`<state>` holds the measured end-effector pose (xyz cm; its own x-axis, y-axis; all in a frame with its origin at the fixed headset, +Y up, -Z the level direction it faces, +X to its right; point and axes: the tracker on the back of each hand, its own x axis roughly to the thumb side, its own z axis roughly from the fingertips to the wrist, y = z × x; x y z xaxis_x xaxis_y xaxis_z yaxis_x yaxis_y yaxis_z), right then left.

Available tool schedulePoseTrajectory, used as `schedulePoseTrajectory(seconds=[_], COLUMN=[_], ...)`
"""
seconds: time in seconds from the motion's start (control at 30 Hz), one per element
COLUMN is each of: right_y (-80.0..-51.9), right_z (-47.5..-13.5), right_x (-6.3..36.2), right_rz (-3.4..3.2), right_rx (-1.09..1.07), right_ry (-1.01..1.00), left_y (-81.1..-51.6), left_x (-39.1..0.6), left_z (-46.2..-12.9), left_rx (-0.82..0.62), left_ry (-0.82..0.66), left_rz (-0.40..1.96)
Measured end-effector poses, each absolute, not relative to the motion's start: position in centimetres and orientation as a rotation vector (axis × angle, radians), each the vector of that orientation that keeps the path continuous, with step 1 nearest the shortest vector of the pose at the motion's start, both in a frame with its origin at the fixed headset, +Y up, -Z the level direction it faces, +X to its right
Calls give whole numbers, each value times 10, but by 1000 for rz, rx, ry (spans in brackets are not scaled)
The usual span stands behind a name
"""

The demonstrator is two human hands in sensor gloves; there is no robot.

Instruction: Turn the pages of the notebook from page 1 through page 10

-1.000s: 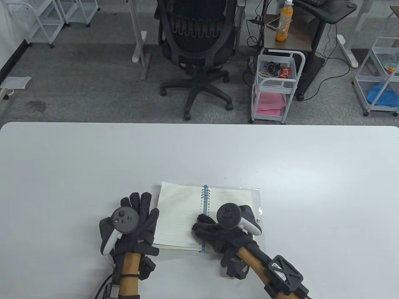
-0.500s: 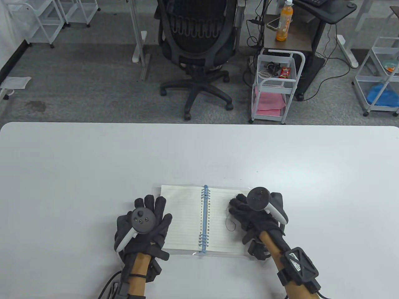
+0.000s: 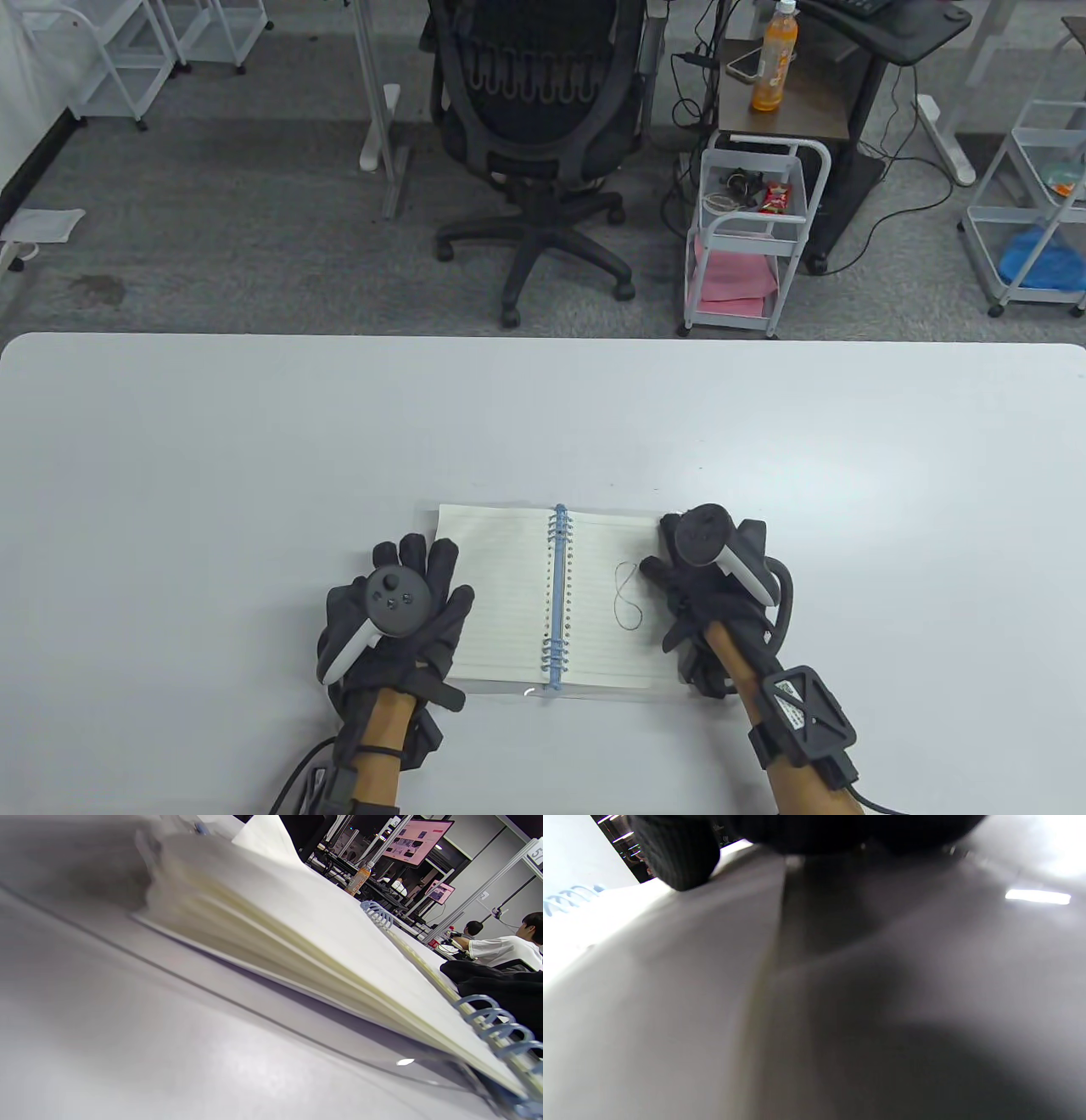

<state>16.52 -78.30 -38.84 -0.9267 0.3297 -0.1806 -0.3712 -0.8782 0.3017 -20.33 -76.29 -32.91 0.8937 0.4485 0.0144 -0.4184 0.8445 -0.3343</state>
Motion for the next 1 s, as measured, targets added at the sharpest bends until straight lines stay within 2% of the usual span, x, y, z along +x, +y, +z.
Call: schedulePoseTrajectory(seconds=[0.43, 0.57, 0.8, 1.0], right_y=[-772, -759, -764, -761], right_z=[-383, -380, -369, -349], right_x=[164, 160, 128, 82], right_rz=[2654, 2365, 1676, 1901], right_rx=[-111, 28, 311, 484], right_ry=[378, 523, 775, 766], left_y=[-763, -763, -760, -756], left_x=[-206, -206, -209, -225], left_z=[-329, -329, -328, -327], left_rx=[-333, -334, -316, -281], left_ry=[-87, -85, -85, -53], left_rz=[477, 481, 501, 583])
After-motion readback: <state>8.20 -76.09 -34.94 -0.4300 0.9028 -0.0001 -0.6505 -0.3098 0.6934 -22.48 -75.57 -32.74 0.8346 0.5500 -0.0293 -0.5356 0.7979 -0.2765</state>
